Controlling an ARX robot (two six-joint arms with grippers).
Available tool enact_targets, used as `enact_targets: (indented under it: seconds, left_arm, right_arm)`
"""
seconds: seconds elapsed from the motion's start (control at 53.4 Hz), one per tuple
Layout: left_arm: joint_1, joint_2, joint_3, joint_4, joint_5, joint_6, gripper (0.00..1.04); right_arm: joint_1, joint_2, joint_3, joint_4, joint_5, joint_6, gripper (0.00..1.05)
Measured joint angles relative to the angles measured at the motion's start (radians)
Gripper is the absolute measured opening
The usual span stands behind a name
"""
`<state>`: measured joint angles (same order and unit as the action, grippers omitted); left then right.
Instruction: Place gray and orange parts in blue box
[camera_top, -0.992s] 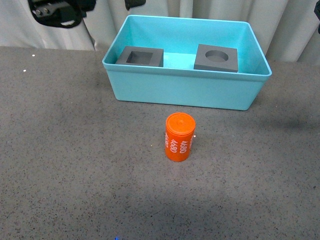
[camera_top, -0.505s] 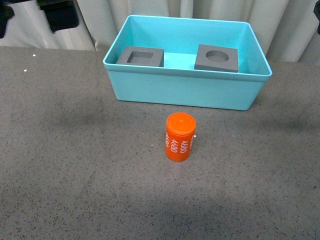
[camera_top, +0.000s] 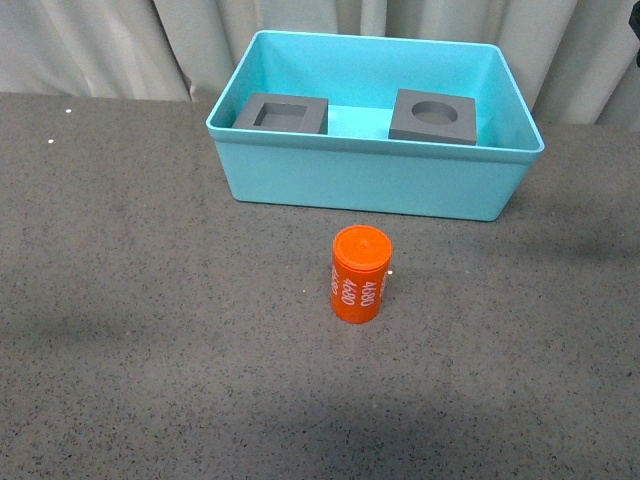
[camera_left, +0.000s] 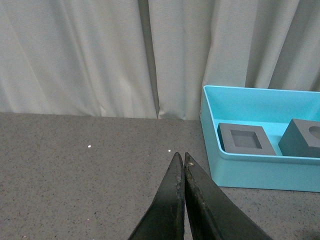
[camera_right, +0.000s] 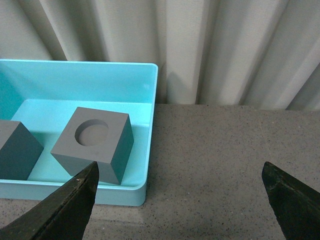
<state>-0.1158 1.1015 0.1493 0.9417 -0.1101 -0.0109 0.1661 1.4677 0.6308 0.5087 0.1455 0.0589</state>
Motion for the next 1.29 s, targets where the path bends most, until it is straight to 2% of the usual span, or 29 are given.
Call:
enact_targets:
  seconds: [0.094,0.168,0.206,0.337,0.936,1.291]
  left_arm:
    - [0.019,-0.018,-0.055,0.041,0.016,0.002,0.04]
    - [0.033,-0.076,-0.085,-0.002,0.03,0.003,0.04]
    - [0.068,-0.116,-0.094,-0.029,0.089,0.003,0.04]
    - [0.11,-0.202,-0.109,-0.093,0.103,0.003,0.04]
    - [0.113,-0.63,-0.131,-0.473,0.108,0.004,0.04]
    - [0.113,-0.799,-0.131,-0.636,0.108,0.004,0.04]
  right_arm:
    - [0.0,0.0,0.0,0.0,0.0,0.0,0.95]
    - [0.0,0.0,0.0,0.0,0.0,0.0,0.95]
    - [0.0,0.0,0.0,0.0,0.0,0.0,0.95]
    - [0.0,0.0,0.0,0.0,0.0,0.0,0.95]
    - [0.0,0.0,0.0,0.0,0.0,0.0,0.95]
    - [0.0,0.0,0.0,0.0,0.0,0.0,0.95]
